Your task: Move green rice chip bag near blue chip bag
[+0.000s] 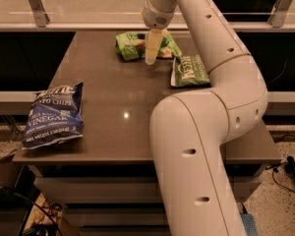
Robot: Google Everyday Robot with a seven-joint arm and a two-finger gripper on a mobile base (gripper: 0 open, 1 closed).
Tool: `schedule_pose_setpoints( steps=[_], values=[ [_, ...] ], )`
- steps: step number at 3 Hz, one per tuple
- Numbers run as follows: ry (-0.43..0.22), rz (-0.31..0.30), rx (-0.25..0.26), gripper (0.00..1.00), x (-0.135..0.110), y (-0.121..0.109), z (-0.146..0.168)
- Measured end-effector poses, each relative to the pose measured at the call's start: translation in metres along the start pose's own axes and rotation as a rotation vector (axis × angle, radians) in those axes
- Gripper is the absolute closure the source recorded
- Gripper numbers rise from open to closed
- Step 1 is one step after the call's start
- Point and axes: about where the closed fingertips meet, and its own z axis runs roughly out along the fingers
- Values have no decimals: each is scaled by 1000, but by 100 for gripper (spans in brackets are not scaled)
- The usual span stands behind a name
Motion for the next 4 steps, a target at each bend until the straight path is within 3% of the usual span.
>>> schedule_pose_setpoints(
  steps=[3,4],
  values=[
    [13,15,83,0,10,-25,14],
    [42,16,69,0,14,-25,29]
  ],
)
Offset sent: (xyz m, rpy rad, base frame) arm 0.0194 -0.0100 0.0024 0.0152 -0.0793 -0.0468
